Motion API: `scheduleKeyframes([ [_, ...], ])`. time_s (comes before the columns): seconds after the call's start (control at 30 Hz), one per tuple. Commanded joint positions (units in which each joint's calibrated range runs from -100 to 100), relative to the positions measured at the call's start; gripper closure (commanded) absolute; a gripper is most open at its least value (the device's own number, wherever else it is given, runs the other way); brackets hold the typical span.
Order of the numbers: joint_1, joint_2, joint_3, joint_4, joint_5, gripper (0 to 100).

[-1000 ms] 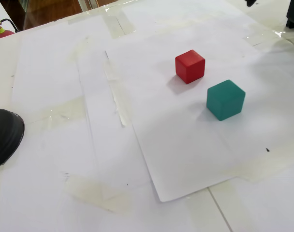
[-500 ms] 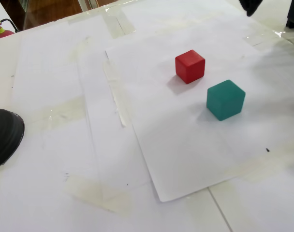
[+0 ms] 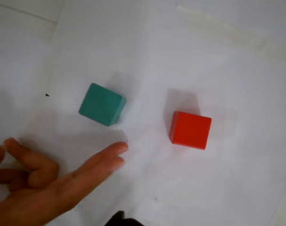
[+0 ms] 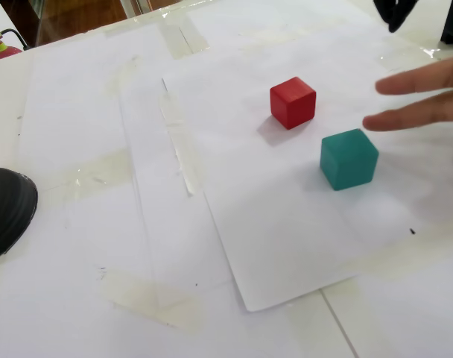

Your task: Put the red cube on the top of the blue cube.

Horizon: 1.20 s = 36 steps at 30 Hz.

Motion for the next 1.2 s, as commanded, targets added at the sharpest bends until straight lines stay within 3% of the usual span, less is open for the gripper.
scheduleKeyframes([
  [0.0,0.8,-0.3,-3.5,-0.3,0.3,99],
  [0.67,2.5,2.8,-3.0,-3.1,1.5,98],
  [0.93,6.1,16.1,-7.5,-10.5,5.2,87],
  [1.17,5.5,18.6,-10.4,-13.8,4.4,73],
])
